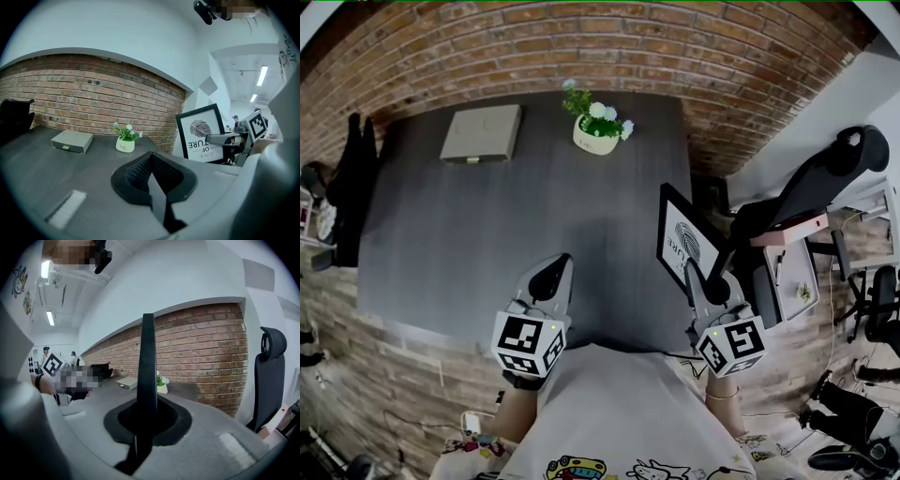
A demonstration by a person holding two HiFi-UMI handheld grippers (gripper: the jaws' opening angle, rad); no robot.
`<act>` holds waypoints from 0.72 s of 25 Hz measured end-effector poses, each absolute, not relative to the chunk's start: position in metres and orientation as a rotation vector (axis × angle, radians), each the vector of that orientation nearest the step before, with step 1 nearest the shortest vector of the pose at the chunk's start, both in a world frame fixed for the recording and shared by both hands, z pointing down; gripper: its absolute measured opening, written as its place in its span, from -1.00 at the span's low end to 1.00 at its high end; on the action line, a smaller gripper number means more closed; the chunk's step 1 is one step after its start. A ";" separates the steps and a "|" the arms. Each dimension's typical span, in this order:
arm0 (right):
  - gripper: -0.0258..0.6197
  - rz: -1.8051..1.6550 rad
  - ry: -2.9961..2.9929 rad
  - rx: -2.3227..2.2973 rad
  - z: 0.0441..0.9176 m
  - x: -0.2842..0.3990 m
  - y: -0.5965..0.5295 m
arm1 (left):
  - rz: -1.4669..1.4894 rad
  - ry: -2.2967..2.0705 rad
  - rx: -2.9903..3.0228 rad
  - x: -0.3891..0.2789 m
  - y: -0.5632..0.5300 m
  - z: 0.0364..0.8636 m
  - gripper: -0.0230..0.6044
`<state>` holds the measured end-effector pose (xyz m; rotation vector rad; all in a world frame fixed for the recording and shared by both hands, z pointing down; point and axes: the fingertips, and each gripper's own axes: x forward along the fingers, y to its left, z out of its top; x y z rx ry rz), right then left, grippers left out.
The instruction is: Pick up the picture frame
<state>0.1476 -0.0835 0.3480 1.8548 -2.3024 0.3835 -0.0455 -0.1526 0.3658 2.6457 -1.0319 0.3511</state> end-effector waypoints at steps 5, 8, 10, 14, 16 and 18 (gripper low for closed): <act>-0.88 0.392 -2.322 1.855 0.347 0.147 -0.089 | 0.357 -1.043 2.642 -0.048 -0.157 0.367 -0.88; -0.88 0.397 -2.329 1.849 0.346 0.147 -0.091 | 0.362 -1.053 2.639 -0.048 -0.158 0.367 -0.88; -0.88 0.405 -2.328 1.844 0.347 0.147 -0.091 | 0.364 -1.060 2.636 -0.048 -0.158 0.367 -0.88; -0.88 0.421 -2.323 1.835 0.350 0.144 -0.094 | 0.370 -1.067 2.632 -0.050 -0.159 0.368 -0.88; -0.88 0.424 -2.321 1.833 0.351 0.143 -0.095 | 0.374 -1.072 2.628 -0.051 -0.160 0.369 -0.88; -0.88 0.429 -2.323 1.835 0.351 0.143 -0.095 | 0.379 -1.077 2.625 -0.052 -0.161 0.370 -0.88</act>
